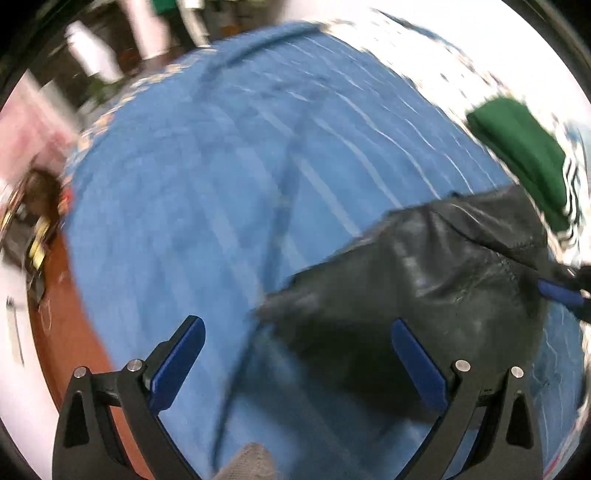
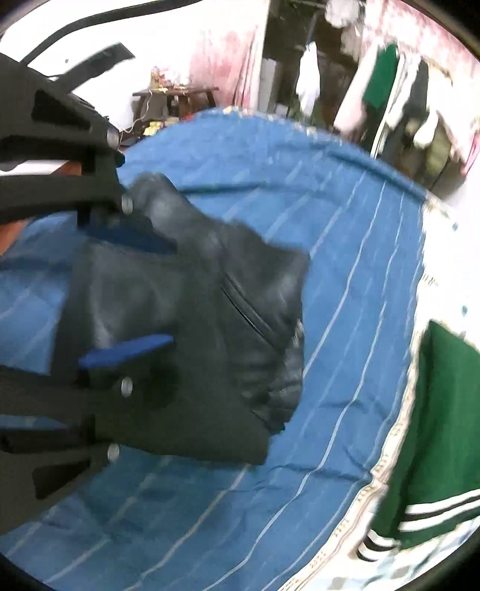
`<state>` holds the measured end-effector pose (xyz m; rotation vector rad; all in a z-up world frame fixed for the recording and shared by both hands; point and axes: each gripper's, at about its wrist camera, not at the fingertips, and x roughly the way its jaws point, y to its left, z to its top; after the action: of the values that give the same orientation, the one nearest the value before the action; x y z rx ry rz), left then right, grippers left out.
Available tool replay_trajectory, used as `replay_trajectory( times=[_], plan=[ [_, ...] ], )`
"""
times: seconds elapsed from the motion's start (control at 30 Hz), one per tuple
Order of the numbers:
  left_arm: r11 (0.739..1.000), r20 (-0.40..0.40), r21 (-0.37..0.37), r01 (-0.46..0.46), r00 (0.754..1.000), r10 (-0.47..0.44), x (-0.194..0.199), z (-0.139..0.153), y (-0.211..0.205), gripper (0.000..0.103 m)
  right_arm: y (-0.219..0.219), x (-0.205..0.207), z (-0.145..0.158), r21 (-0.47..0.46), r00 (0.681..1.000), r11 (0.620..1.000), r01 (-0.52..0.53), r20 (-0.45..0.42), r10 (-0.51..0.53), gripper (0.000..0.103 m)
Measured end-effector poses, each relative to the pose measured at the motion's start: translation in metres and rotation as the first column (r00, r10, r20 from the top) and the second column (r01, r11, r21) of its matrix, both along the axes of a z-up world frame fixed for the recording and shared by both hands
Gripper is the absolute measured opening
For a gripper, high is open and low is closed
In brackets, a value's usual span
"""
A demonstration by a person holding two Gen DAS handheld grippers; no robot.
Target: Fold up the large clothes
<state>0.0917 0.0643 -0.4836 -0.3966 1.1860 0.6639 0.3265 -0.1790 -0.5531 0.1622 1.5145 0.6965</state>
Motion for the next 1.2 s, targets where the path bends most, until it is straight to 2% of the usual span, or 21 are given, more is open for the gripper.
replay_trajectory(
  times=[0.1,0.17,0.23,0.33,0.4,0.47,0.57,0.63,0.7,0.8,0.83,0.9,0.97,1.03,1.07,1.1,1.13,1.2],
  plan=[
    [0.996,-0.075,0.034,0.077,0.994,-0.074,0.049,-0.033,-0.011,0.103,0.026,0.026,-0.037,-0.063,1.0,0.998,-0.011,-0.021,0.009,0.039],
    [0.994,-0.121,0.039,0.097,0.988,-0.092,0.066,-0.05,-0.009,0.103,0.039,0.039,-0.058,-0.107,0.998,0.994,0.026,-0.052,-0.031,0.035],
    [0.996,-0.121,0.006,0.09,0.989,-0.089,0.069,-0.064,0.002,0.103,0.045,0.047,-0.077,-0.141,0.996,0.989,0.041,-0.073,-0.052,0.034],
    [0.997,-0.106,-0.026,0.07,0.992,-0.072,0.066,-0.063,0.009,0.103,0.052,0.059,-0.097,-0.149,0.989,0.986,0.07,-0.115,-0.087,0.034],
    [0.997,-0.11,-0.026,0.07,0.991,-0.072,0.062,-0.057,0.008,0.103,0.055,0.065,-0.098,-0.157,0.987,0.986,0.051,-0.141,-0.074,0.035],
    [0.997,-0.107,-0.022,0.074,0.991,-0.076,0.06,-0.052,0.007,0.103,0.053,0.065,-0.082,-0.161,0.982,0.986,0.036,-0.179,-0.065,0.036],
    [0.996,-0.11,0.011,0.09,0.99,-0.088,0.054,-0.048,0.005,0.103,0.039,0.063,-0.034,-0.046,0.99,0.997,0.056,-0.127,-0.061,0.036],
    [0.995,-0.114,0.022,0.099,0.989,-0.096,0.054,-0.051,0.006,0.103,0.043,0.064,-0.024,-0.009,0.993,0.998,0.062,-0.099,-0.063,0.036],
    [0.995,-0.123,0.023,0.101,0.988,-0.098,0.055,-0.055,0.008,0.103,0.051,0.069,-0.038,0.011,0.993,0.998,0.066,-0.098,-0.064,0.035],
    [0.993,-0.131,0.056,0.104,0.987,-0.096,0.056,-0.048,0.01,0.103,0.082,0.075,-0.086,-0.075,0.996,0.996,0.054,-0.071,-0.059,0.031],
    [0.993,-0.131,0.061,0.101,0.987,-0.092,0.055,-0.046,0.014,0.103,0.088,0.076,-0.095,-0.093,0.998,0.995,0.048,-0.04,-0.052,0.024],
    [0.995,-0.122,0.068,0.073,0.99,-0.064,0.048,-0.035,0.022,0.103,0.094,0.078,-0.092,-0.109,0.999,0.994,0.031,-0.005,-0.032,0.024],
    [0.998,-0.093,0.056,0.038,0.995,-0.033,0.034,-0.022,0.027,0.103,0.089,0.08,-0.082,-0.088,1.0,0.996,0.009,-0.026,-0.011,0.029],
    [0.999,-0.039,0.004,-0.033,0.999,0.033,0.01,-0.006,0.033,0.103,0.073,0.081,-0.072,0.007,0.997,1.0,0.019,-0.08,-0.018,0.035],
    [0.997,-0.013,-0.034,-0.065,0.998,0.065,-0.003,-0.002,0.035,0.103,0.064,0.08,-0.066,0.064,0.995,0.997,0.035,-0.097,-0.029,0.045],
    [0.987,0.015,-0.106,-0.118,0.993,0.12,-0.02,0.0,0.038,0.103,0.047,0.077,-0.056,0.12,0.993,0.99,0.067,-0.106,-0.054,0.055],
    [0.973,0.033,-0.168,-0.158,0.986,0.166,-0.032,-0.001,0.038,0.103,0.029,0.073,-0.047,0.154,0.992,0.984,0.092,-0.1,-0.077,0.075],
    [0.917,0.078,-0.333,-0.219,0.963,0.258,-0.055,-0.013,0.037,0.103,-0.002,0.063,-0.035,0.192,0.991,0.974,0.123,-0.078,-0.109,0.078]
  ],
)
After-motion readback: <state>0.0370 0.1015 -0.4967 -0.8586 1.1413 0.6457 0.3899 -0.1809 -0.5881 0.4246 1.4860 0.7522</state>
